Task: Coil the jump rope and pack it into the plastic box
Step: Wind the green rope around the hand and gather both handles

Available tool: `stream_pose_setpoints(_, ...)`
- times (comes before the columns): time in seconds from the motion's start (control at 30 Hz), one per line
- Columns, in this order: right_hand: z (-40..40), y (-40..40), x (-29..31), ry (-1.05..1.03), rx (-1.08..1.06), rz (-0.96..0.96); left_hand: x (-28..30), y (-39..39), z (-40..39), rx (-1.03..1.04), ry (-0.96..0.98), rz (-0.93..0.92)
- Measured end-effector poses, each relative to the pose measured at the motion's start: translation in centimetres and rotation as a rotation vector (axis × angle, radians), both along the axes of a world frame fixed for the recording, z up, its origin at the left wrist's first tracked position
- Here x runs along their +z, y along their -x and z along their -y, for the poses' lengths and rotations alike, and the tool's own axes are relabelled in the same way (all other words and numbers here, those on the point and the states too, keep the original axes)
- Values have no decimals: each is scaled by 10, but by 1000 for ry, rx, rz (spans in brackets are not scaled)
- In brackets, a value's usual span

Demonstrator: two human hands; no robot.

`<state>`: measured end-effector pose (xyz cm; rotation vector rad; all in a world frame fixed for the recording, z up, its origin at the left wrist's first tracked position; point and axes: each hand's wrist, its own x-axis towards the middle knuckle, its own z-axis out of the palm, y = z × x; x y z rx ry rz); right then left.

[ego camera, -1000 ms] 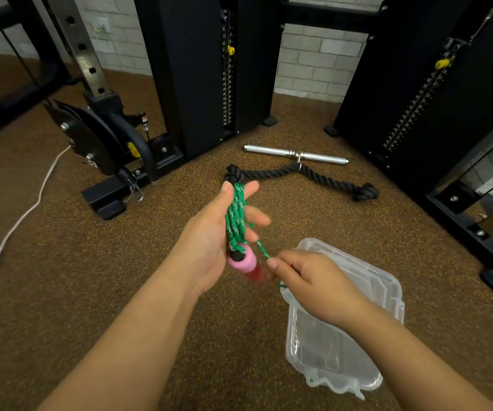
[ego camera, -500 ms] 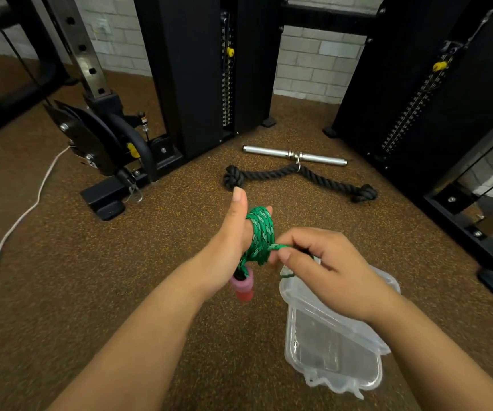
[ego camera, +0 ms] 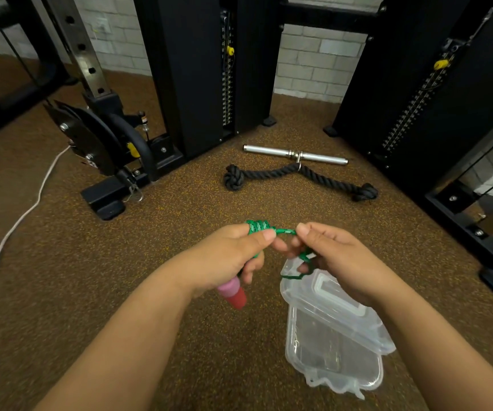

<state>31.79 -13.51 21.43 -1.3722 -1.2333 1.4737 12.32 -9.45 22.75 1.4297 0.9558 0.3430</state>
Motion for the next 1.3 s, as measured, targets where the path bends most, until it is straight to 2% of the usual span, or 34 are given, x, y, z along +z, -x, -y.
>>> stream_pose_setpoints(0.13,1,-3,-8,109,129,-15,2,3,-3,98,-45,-5)
stream_pose_setpoints(0.37,0,4,-10,43,75,157,2,2,-6,268,-90,55)
stream_pose_setpoints(0.5,-4,15,-7,-51,-111,55,2,4,-9,376,-94,121)
stream_pose_setpoints(0.63,-4,39,-7,-95,-204,-7,2,8,-12,454,-124,153)
stream_pose_setpoints(0.9,-4,49,-1,-103,-112,-86,5,18,-16,599,-134,215)
stream_pose_setpoints(1.0,-3,35,9,-93,-67,15,5,20,-17,603,-134,207)
stream_pose_setpoints(1.13,-2,20,26,-212,-229,251,3,19,-17,570,-132,165)
stream_pose_setpoints(1.23,-1,19,34,-309,-311,250,1,14,-15,515,-146,126)
stream_pose_setpoints(1.3,1,24,41,-314,-282,146,0,10,-15,498,-141,119)
